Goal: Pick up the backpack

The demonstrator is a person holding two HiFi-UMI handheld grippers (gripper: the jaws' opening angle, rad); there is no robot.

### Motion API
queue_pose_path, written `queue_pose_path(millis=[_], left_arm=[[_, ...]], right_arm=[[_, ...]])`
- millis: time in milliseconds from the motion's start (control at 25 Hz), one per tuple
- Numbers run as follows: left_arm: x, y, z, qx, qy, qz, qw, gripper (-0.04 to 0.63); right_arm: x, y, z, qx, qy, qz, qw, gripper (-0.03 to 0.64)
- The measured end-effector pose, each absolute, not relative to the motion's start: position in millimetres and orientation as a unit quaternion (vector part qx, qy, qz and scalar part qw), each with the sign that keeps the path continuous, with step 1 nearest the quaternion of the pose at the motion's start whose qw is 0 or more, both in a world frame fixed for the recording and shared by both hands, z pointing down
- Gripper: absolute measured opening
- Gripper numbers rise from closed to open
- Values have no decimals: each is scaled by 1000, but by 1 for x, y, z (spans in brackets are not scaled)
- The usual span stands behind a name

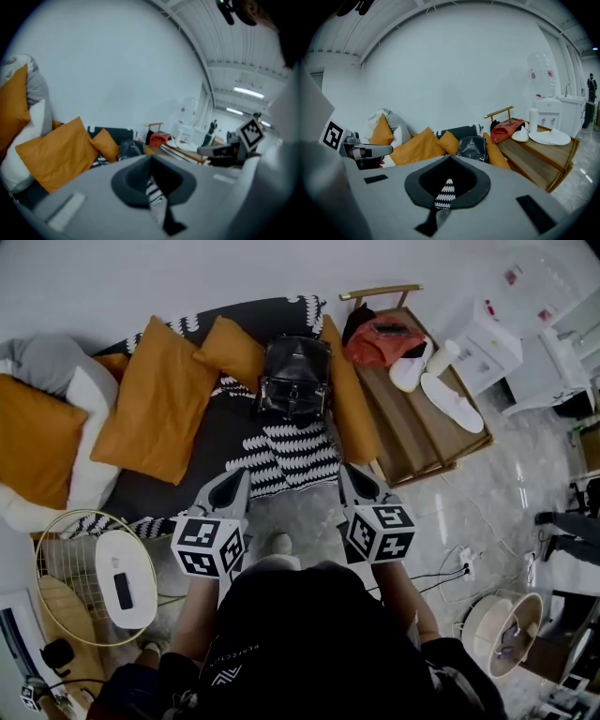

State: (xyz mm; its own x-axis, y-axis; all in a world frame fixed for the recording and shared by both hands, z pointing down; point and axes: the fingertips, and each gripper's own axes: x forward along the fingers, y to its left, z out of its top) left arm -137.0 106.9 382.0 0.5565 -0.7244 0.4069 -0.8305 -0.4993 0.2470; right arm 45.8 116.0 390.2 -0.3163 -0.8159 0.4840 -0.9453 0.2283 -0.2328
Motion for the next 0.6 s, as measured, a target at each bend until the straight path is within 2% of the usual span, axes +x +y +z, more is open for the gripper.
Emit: queue_pose_path(millis=[600], left_arm=[[-131,51,393,864,-443,138,194,8]], right_arm=[[43,54,411,565,-776,236,151,-5]])
